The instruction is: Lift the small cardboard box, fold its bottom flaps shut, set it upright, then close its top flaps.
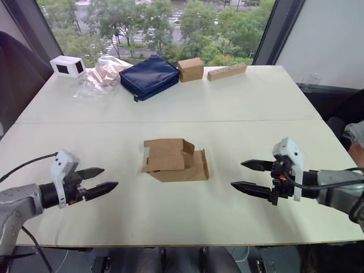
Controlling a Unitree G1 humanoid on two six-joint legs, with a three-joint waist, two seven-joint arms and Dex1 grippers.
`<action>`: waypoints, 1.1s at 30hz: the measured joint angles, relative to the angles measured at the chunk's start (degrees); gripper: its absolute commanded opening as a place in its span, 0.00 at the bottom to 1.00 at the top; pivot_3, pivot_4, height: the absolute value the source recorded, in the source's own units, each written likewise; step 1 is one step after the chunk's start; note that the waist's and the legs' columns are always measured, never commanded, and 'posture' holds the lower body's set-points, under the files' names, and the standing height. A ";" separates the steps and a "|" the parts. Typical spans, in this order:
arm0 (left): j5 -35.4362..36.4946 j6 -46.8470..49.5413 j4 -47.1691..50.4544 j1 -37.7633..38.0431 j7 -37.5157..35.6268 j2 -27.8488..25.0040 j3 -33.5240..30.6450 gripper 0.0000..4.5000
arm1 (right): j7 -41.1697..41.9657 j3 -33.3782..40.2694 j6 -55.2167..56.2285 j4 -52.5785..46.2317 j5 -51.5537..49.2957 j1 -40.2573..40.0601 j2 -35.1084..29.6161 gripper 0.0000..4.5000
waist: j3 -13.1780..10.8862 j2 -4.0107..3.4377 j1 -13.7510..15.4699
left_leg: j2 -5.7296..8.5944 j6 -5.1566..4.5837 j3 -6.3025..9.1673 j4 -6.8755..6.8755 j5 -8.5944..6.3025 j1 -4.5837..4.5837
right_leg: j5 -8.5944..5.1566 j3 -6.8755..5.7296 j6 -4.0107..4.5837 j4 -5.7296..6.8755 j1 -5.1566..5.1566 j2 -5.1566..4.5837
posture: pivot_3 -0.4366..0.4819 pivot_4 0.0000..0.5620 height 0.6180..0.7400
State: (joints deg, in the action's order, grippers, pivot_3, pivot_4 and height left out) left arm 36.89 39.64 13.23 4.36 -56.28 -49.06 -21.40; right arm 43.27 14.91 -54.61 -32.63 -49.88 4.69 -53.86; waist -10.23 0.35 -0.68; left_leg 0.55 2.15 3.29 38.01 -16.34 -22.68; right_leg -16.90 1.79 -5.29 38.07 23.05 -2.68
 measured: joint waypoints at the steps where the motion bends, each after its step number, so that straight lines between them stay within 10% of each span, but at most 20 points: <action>1: -0.24 -0.40 -0.23 -0.20 0.00 0.00 0.03 0.99 | -0.15 -0.31 0.06 -0.05 0.23 0.00 0.00 1.00 | 0.00 0.00 0.01 | 0.00 0.00 0.00 0.00 0.00 0.00 | 0.00 0.00 0.00 0.00 0.00 0.00 | 0.48 0.27 1.00; 16: -1.31 0.10 -5.84 -4.26 -1.10 -0.92 1.34 0.99 | -1.28 -0.65 3.85 -0.80 4.74 -1.27 0.71 1.00 | 0.00 0.00 0.01 | 0.00 0.00 0.00 0.00 0.00 0.00 | 0.00 -0.01 0.00 0.01 0.00 0.00 | 0.48 0.27 1.00; 26: 0.12 9.51 -14.28 -21.14 -2.33 -4.02 6.33 0.99 | -4.95 -2.93 0.74 -3.41 4.66 3.01 0.61 1.00 | -0.02 0.01 -0.33 | 0.03 -0.07 0.00 0.01 -0.04 0.04 | 0.00 -0.15 -0.01 0.02 -0.03 0.01 | 0.48 0.27 1.00; 33: 11.64 36.59 -22.25 -35.27 4.15 9.30 8.16 0.99 | -9.47 -6.37 -2.23 -11.43 -0.76 11.90 3.02 1.00 | -0.02 0.05 -0.01 | 0.08 -0.07 0.12 0.11 -0.03 0.02 | 0.01 -0.27 -0.03 0.06 -0.09 0.09 | 0.48 0.27 1.00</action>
State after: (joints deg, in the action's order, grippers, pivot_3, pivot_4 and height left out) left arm 48.53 76.23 -9.02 -30.91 -52.13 -39.75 -13.23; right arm 33.80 8.54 -56.84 -44.05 -50.64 16.58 -50.83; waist -10.25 0.40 -0.68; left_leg 0.64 2.08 3.41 38.12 -16.38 -22.66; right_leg -16.89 1.53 -5.32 38.13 22.96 -2.59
